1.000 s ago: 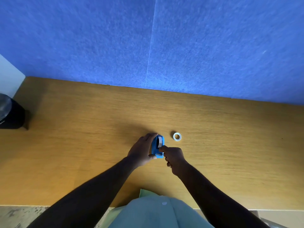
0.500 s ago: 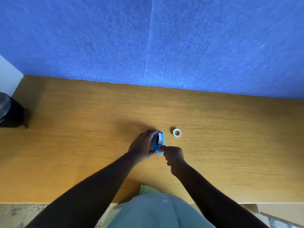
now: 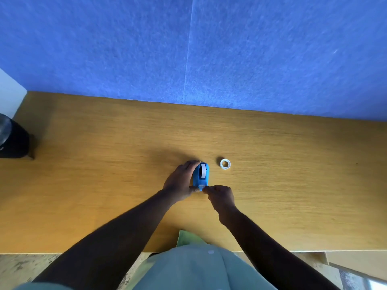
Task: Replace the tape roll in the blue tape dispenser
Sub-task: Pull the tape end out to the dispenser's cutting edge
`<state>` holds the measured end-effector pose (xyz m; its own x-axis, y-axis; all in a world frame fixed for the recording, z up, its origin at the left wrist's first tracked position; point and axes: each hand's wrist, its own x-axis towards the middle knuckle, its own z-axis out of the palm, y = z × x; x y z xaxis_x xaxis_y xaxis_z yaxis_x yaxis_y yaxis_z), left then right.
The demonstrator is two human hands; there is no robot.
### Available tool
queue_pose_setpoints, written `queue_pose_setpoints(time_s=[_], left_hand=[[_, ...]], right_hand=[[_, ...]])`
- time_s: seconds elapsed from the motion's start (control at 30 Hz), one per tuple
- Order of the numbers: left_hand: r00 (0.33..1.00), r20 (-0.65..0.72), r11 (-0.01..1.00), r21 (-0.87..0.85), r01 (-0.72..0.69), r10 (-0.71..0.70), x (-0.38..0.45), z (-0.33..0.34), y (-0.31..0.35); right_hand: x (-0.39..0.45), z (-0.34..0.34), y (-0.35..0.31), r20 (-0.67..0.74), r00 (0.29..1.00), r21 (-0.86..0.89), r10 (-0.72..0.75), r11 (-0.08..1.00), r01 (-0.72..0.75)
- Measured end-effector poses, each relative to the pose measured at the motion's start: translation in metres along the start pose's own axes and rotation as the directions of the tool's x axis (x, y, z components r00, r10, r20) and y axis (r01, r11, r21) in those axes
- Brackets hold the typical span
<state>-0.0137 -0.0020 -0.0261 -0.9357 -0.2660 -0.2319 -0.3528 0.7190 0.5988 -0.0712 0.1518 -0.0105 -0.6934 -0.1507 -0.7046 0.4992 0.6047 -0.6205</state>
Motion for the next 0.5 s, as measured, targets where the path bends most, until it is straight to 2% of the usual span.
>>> queue_pose_setpoints(time_s=[0.5], left_hand=[[1.0, 0.009, 1.0, 0.003, -0.003, 0.003, 0.0018, 0.0006, -0.0019]], right_hand=[[0.004, 0.0, 0.0059, 0.008, 0.999, -0.035, 0.042, 0.999, -0.042]])
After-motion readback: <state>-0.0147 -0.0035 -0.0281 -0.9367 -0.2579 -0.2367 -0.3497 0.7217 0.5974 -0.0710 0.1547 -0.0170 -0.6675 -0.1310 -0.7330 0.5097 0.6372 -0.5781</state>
